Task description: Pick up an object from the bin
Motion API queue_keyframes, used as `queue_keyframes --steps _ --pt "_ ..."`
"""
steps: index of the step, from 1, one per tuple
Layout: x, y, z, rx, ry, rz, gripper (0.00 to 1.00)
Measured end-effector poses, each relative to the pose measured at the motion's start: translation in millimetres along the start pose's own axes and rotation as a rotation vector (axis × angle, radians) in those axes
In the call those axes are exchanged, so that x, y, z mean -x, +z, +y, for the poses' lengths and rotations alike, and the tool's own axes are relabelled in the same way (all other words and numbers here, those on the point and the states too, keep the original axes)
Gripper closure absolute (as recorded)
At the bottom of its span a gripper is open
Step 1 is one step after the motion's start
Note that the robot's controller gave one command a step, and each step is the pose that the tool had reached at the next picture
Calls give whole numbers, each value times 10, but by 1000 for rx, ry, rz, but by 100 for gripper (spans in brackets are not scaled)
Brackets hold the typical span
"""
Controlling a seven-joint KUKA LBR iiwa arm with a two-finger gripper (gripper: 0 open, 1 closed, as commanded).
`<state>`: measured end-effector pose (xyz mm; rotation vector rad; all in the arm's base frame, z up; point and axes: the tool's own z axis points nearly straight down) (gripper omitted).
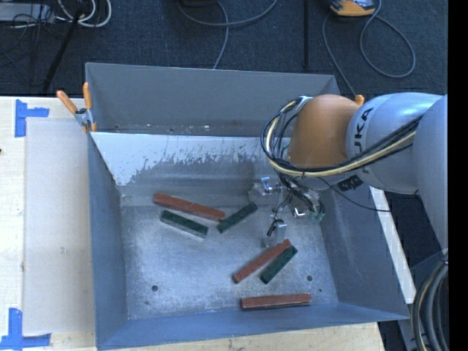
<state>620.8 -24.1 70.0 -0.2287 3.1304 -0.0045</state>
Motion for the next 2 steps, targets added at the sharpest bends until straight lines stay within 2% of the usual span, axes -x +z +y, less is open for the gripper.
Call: queue_keyframes --steps 1,2 --pt "115 -2 939 8 -48 0 0" --pt "111 -1 885 4 -41 1 100"
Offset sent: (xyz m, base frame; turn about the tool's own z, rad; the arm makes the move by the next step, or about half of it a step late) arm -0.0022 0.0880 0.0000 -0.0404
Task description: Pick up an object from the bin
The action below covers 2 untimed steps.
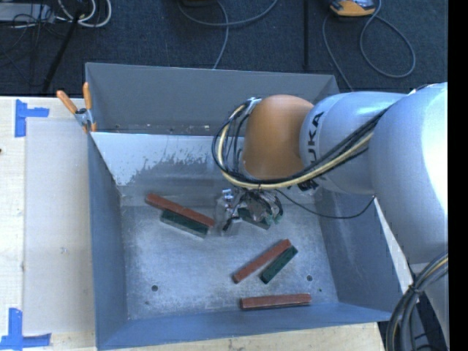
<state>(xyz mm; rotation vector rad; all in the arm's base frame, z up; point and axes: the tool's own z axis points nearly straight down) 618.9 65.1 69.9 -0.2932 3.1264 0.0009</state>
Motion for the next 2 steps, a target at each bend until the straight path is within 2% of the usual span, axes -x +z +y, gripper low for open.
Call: queue_keyframes --steps 1,2 --pt "0 0 -1 0 0 0 0" --pt "2 -87 906 4 -26 -1 0"
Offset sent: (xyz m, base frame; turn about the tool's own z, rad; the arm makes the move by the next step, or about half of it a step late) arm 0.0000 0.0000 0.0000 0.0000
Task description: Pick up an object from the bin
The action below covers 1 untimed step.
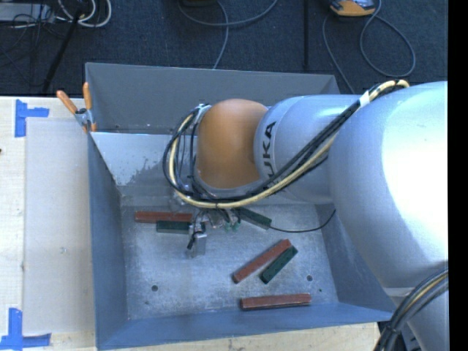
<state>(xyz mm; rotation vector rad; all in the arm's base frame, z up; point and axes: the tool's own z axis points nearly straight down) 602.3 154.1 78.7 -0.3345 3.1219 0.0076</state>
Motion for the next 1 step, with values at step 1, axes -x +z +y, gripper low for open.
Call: queue_keyframes --steps 1 --pt "97 92 -111 -4 -46 1 0"
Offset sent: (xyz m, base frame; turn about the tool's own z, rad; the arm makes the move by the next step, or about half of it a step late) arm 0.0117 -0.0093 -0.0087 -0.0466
